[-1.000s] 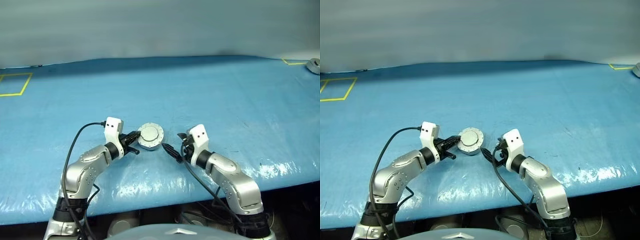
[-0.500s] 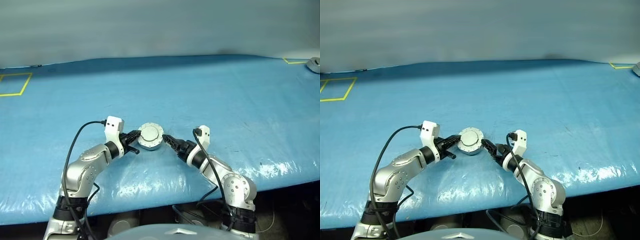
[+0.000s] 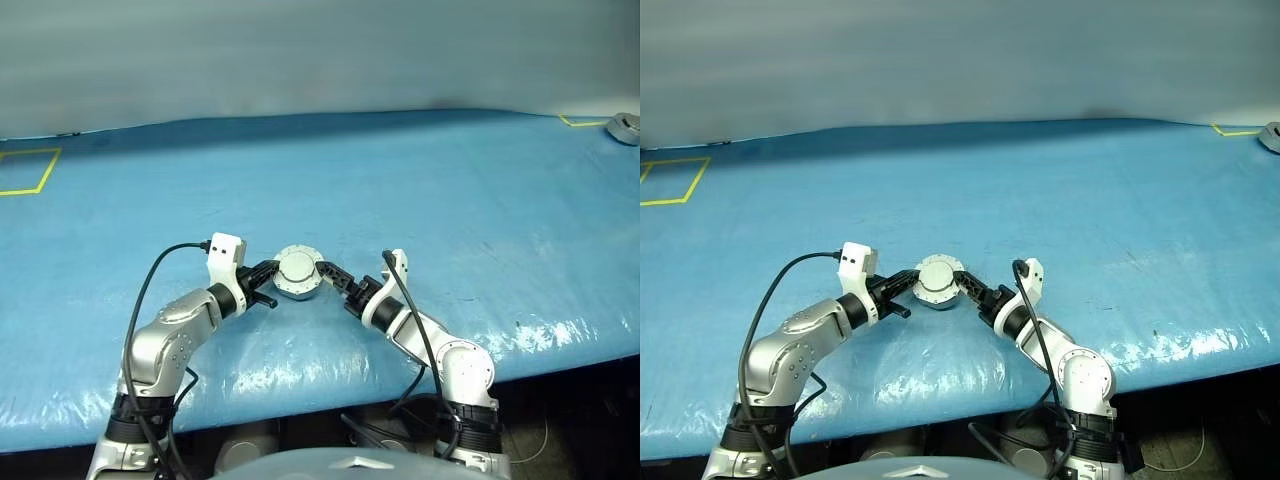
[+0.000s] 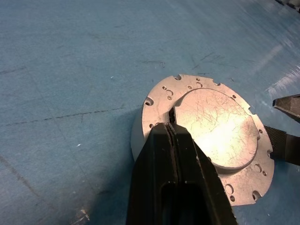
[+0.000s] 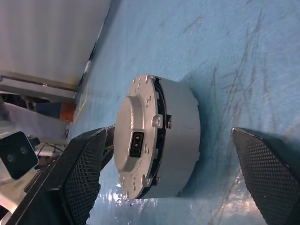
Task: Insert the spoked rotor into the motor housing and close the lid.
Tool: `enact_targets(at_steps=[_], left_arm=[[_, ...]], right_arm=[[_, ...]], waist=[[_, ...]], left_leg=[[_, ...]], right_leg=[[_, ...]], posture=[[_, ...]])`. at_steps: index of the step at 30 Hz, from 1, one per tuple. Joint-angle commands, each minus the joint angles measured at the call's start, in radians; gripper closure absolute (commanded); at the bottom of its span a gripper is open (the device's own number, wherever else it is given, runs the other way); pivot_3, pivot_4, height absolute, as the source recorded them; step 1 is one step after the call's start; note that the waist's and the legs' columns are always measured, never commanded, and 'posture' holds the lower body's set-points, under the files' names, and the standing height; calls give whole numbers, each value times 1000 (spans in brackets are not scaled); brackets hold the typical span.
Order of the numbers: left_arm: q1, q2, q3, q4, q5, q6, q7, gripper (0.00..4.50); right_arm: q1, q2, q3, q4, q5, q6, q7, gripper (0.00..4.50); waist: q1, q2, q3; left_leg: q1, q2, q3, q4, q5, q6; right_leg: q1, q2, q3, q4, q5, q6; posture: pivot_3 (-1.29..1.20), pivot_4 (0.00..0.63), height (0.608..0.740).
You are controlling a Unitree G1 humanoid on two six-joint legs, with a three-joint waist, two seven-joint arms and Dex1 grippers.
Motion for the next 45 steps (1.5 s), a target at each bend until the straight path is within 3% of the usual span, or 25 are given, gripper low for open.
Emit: enact_targets(at_steps=[1, 2, 5, 13, 24, 27, 33, 39, 45], left_arm=[[6, -2, -14, 9, 10, 6, -6, 4500], [6, -2, -15, 9, 11, 6, -6, 4500], [6, -1, -16, 11, 13, 4, -8, 4500], [13, -1, -16, 14, 18, 2, -11, 4500], [6, -15, 9, 22, -8, -11, -35, 4500], [5, -37, 49, 22, -32, -4, -21, 3933], [11, -92, 157, 16, -89, 21, 32, 1949], [57, -189, 305, -34, -268, 94, 120, 18], [131, -302, 412, -74, -565, 181, 247, 0]], right_arm=[[-9, 140, 26, 21, 67, -21, -22, 16], [-12, 140, 25, 31, 78, -31, -31, 16], [-17, 140, 19, 65, 126, -46, -68, 644], [-10, 96, 39, 93, 237, -54, -109, 3172], [30, 60, 68, 72, 263, -37, -140, 3280], [41, 58, 65, 64, 281, -43, -143, 3280], [55, 82, 37, 37, 355, -90, -166, 3280], [53, 98, 21, 3, 468, -163, -208, 3280], [20, 86, 34, -32, 530, -225, -228, 3280]], waist=[[0, 0, 0], [0, 0, 0], [0, 0, 0], [-2, 0, 0], [-3, 0, 0], [-3, 0, 0], [-3, 0, 0], [-4, -1, 1], [-4, -1, 2]], left_leg=[[0, 0, 0, 0, 0, 0], [0, 0, 0, 0, 0, 0], [0, 0, 0, 0, 0, 0], [0, 0, 1, 0, 0, 0], [0, 0, 1, 1, 0, 0], [0, 0, 1, 1, 0, 0], [-1, 0, 1, 2, 0, 1], [-1, 0, 1, 2, 0, 1], [-2, 0, 1, 2, 0, 1]], right_leg=[[0, 0, 0, 0, 0, 0], [0, 0, 0, 0, 0, 0], [0, 0, 0, 0, 0, 0], [0, 0, 0, 1, 0, 0], [-1, 0, 1, 3, 0, -1], [-1, 0, 1, 4, 0, -1], [-2, 0, 2, 5, 0, -1], [-3, 0, 2, 5, 0, -1], [-3, 0, 2, 5, -1, -1]], posture=[[0, 150, 740], [0, 150, 740], [0, 150, 740], [0, 150, 740], [0, 150, 740], [0, 150, 740], [0, 150, 740], [0, 150, 740], [0, 150, 740]])
